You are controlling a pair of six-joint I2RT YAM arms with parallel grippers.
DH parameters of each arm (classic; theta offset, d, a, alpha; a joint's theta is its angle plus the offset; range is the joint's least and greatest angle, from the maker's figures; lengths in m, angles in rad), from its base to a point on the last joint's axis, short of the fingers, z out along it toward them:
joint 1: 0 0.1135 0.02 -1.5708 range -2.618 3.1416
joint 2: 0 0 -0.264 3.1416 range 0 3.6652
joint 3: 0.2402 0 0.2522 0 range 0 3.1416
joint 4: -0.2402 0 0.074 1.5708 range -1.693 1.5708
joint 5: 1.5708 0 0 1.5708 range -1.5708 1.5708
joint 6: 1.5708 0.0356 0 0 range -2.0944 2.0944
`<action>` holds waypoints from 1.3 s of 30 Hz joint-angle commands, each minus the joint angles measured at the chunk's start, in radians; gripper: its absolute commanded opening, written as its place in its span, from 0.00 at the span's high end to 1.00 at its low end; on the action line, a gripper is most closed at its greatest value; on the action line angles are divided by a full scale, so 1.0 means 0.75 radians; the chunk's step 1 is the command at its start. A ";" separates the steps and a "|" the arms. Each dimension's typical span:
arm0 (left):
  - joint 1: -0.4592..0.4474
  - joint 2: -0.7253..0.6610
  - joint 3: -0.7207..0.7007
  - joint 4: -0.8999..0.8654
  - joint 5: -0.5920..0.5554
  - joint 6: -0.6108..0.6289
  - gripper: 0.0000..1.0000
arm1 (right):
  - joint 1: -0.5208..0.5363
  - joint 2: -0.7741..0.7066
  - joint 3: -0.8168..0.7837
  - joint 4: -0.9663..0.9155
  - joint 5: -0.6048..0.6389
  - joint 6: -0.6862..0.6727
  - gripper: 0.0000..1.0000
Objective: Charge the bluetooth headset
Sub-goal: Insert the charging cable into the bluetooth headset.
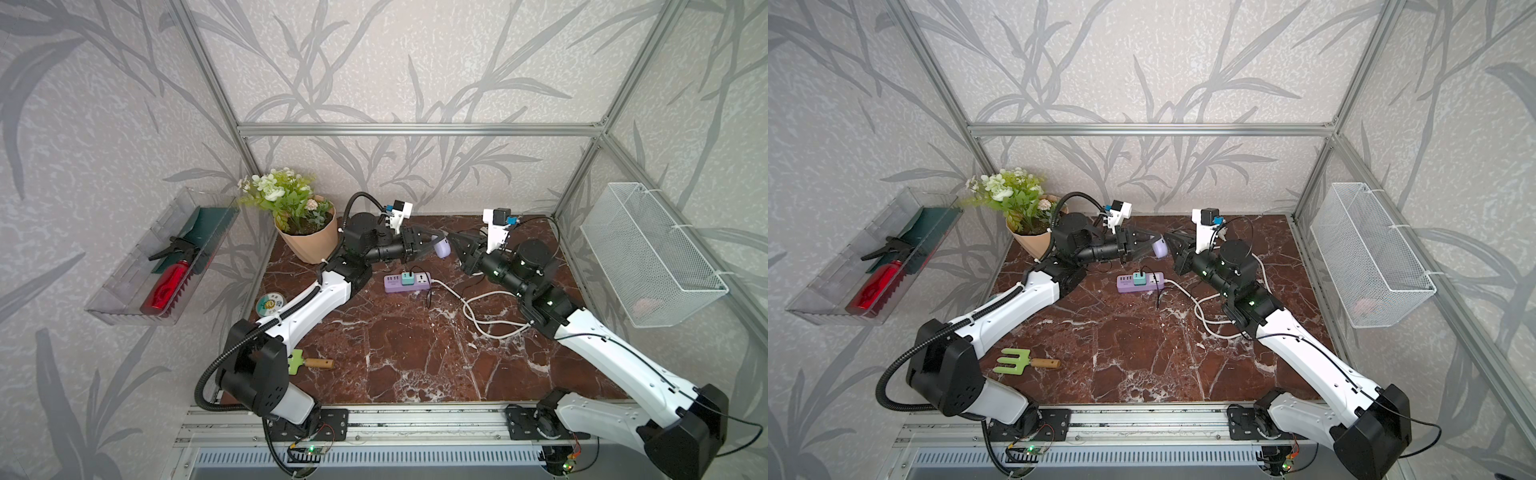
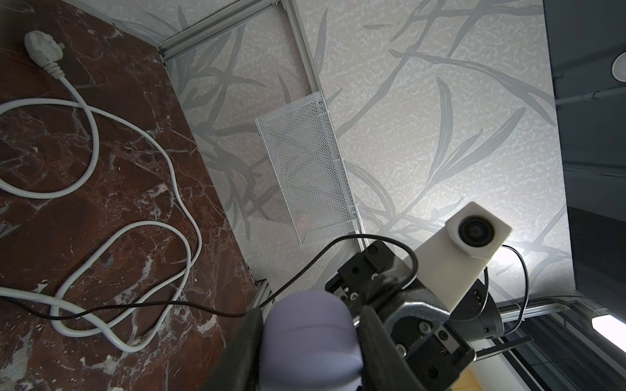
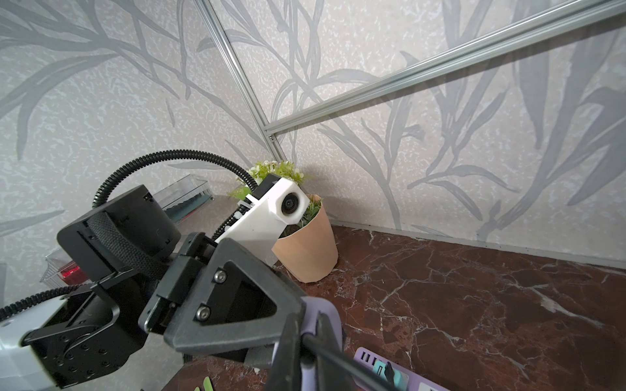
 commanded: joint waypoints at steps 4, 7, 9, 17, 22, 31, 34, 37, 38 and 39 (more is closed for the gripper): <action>-0.005 -0.025 0.036 0.082 0.004 -0.039 0.94 | 0.005 0.003 -0.030 0.042 0.000 0.026 1.00; -0.005 -0.023 0.035 0.083 0.002 -0.041 0.94 | 0.007 0.013 -0.028 0.055 -0.004 0.034 1.00; -0.005 -0.021 0.035 0.084 0.001 -0.043 0.94 | 0.009 0.019 -0.025 0.062 -0.009 0.039 1.00; -0.005 -0.007 0.036 0.107 0.006 -0.057 0.94 | 0.026 0.011 -0.002 0.049 -0.006 0.029 1.00; -0.005 -0.002 0.042 0.103 0.006 -0.057 0.94 | 0.055 0.031 -0.012 0.054 0.003 0.039 1.00; -0.004 -0.016 0.040 0.099 0.009 -0.050 0.94 | 0.072 0.031 -0.029 0.048 0.053 0.023 1.00; -0.005 -0.031 0.037 0.081 0.000 -0.033 0.94 | 0.074 0.024 -0.034 0.039 0.073 0.010 1.00; -0.004 -0.030 0.034 0.082 0.000 -0.033 0.94 | 0.069 0.011 -0.027 0.042 0.069 0.010 1.00; -0.003 -0.028 0.032 0.084 0.001 -0.037 0.95 | 0.068 0.005 -0.019 0.038 0.066 0.010 1.00; -0.003 -0.025 0.032 0.084 0.002 -0.035 0.94 | 0.069 -0.003 -0.008 0.033 0.058 0.008 1.00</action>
